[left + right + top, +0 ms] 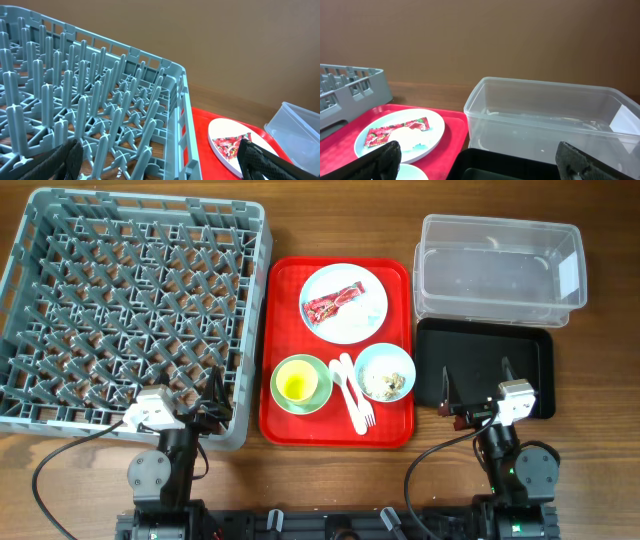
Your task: Sort waste into correct bins and load items into the dishwasher rack
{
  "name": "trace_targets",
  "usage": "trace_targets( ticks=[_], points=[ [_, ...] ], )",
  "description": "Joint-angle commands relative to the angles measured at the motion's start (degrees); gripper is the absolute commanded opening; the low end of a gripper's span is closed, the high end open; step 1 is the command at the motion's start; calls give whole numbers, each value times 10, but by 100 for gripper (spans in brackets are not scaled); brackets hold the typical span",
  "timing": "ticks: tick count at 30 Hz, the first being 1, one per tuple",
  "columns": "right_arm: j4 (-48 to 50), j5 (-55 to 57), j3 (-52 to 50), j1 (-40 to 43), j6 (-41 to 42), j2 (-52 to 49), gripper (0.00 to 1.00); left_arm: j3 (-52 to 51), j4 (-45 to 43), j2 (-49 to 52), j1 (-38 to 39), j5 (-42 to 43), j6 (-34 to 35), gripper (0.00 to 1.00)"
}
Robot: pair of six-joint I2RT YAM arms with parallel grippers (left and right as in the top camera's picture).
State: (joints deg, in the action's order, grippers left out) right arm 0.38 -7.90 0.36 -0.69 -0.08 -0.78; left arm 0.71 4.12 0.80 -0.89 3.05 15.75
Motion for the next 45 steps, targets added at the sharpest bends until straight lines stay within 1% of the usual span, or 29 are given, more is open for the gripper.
trace_targets(
  ticks=[1,35,36,37,39,40,41,42,43,45],
  points=[
    [2,-7,-1,-2,5,3,100,-4,1,-4,-2,-1,-5,100],
    [2,-7,-1,-2,5,3,100,-4,1,-4,-2,1,-3,100],
    [4,-10,-1,-2,17,3,100,-4,0,-4,-2,1,-3,100],
    [16,-13,0,-2,47,3,100,-4,0,-4,-2,1,-3,100],
    [4,-12,1,-2,112,2,100,-3,2,-4,-2,3,-3,100],
    [-13,-12,9,-2,129,1,100,4,15,-4,-2,10,-3,100],
    [-41,-12,28,-2,134,-5,100,26,55,1,-2,9,-3,100],
    [-62,-12,49,-2,134,-14,100,43,77,9,-2,9,-3,100],
    [-84,-14,81,-2,134,-33,100,74,107,36,-2,7,-4,100],
    [-114,-28,127,-2,133,-70,100,115,139,81,-2,0,-3,100]
  ],
)
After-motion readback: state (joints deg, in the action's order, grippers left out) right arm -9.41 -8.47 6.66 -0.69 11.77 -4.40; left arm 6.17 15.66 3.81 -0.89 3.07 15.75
